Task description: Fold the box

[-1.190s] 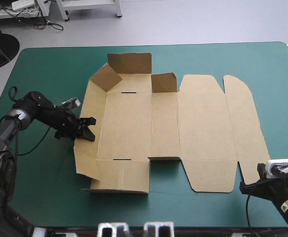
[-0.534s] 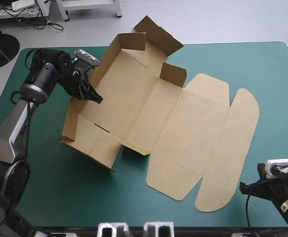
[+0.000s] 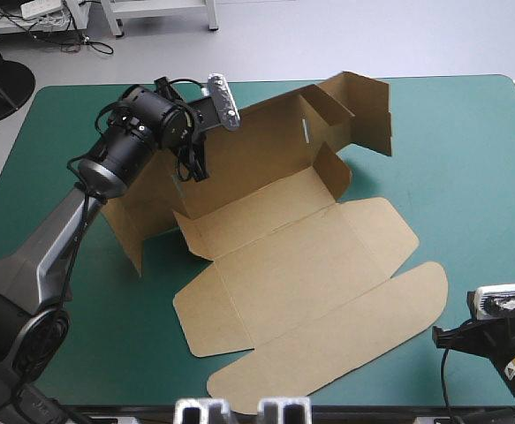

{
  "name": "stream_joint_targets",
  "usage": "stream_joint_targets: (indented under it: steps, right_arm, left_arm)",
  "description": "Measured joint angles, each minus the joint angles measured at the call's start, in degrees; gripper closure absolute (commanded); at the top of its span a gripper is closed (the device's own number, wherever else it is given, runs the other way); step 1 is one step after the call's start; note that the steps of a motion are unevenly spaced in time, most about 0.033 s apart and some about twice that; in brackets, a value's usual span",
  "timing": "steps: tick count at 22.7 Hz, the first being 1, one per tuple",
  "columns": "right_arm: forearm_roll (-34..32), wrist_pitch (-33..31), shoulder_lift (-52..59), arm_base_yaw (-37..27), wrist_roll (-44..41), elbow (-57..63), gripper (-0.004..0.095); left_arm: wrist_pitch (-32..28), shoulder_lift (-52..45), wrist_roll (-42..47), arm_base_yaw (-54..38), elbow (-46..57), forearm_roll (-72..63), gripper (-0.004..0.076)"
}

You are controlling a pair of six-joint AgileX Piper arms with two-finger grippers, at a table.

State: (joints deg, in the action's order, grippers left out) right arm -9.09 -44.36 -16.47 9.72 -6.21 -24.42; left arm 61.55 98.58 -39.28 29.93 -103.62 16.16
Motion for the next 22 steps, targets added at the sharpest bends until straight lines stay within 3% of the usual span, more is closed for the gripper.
stream_joint_targets:
  steps: [10, 16, 19, 22]
  right_arm:
    - [0.0, 0.8, 0.0, 0.0, -0.1, 0.0, 0.0928]
    - [-0.9, 0.9, -2.6, 0.0, -0.4, -9.4, 0.0927]
    - [-1.0, 0.8, -7.1, 0.0, -0.5, -15.0, 0.0927]
    - [-1.0, 0.8, -13.9, 0.0, -0.5, -22.7, 0.0927]
  left_arm:
    - [-8.6, 0.0, -7.4, 10.9, 0.0, 3.2, 0.0733]
    - [-15.4, 0.0, -9.1, 14.6, 3.8, 3.4, 0.0734]
    - [-19.4, 0.0, -6.5, 14.6, 7.1, 5.0, 0.0733]
    - [-25.8, 0.1, 4.5, 16.2, 11.0, 15.4, 0.0733]
